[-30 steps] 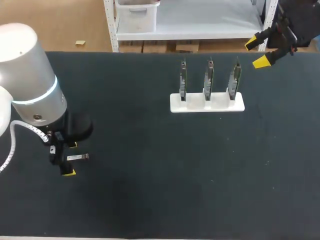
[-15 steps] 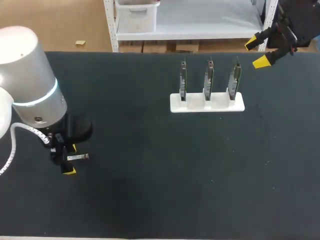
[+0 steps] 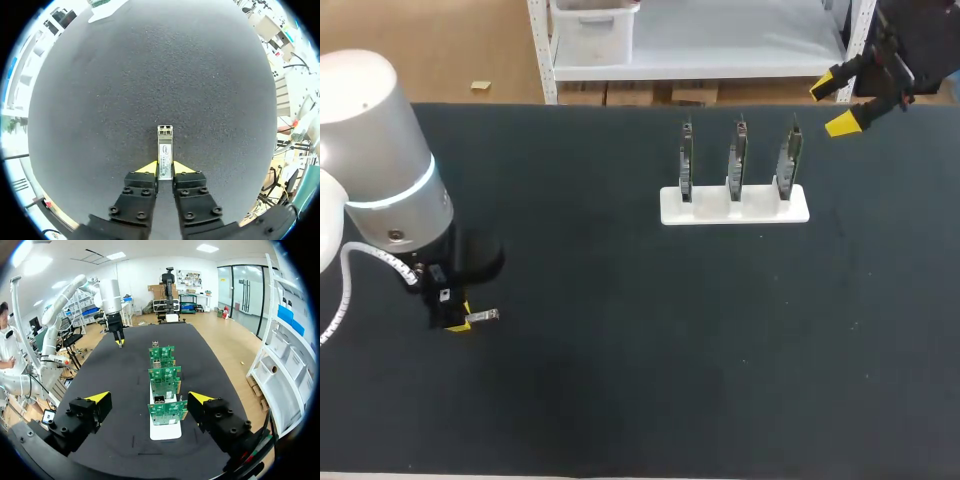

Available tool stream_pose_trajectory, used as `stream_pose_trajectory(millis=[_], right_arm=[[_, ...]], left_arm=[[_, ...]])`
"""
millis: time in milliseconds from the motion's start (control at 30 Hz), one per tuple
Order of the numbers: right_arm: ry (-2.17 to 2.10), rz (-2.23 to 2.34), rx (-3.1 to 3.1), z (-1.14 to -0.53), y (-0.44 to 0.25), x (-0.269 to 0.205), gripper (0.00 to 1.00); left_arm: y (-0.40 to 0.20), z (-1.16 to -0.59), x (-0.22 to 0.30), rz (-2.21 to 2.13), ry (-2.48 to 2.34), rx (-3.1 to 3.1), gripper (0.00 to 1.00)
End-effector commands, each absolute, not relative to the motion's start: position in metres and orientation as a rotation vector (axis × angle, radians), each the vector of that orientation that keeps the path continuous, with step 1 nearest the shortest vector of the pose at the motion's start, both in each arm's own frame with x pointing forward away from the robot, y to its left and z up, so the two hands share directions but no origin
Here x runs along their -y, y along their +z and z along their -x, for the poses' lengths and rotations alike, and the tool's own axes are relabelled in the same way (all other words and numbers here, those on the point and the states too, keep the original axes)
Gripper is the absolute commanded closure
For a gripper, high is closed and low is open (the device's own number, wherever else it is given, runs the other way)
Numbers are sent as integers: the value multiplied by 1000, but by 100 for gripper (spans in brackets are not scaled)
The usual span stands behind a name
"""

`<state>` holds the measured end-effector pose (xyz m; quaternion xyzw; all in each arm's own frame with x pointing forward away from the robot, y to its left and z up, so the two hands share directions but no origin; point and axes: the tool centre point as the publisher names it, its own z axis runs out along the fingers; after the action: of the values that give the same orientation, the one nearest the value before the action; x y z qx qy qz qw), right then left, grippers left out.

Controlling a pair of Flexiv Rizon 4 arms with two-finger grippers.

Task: Pick up the optical module with the left hand, and insert it into the network port with the right hand.

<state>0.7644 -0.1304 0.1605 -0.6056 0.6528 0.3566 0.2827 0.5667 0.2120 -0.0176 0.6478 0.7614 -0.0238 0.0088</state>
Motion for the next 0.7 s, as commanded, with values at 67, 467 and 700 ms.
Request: stream_pose_trajectory(millis=[67, 467, 700], right_arm=[[949, 1619, -1749, -762, 161, 130, 0], [949, 1619, -1749, -762, 161, 130, 0], [949, 1619, -1749, -762, 161, 130, 0]], left_arm=[[-19, -573, -210, -2035, -75, -2376, 100], [25, -616, -184, -1687, -243, -2309, 100], [83, -667, -166, -1349, -380, -2167, 100]])
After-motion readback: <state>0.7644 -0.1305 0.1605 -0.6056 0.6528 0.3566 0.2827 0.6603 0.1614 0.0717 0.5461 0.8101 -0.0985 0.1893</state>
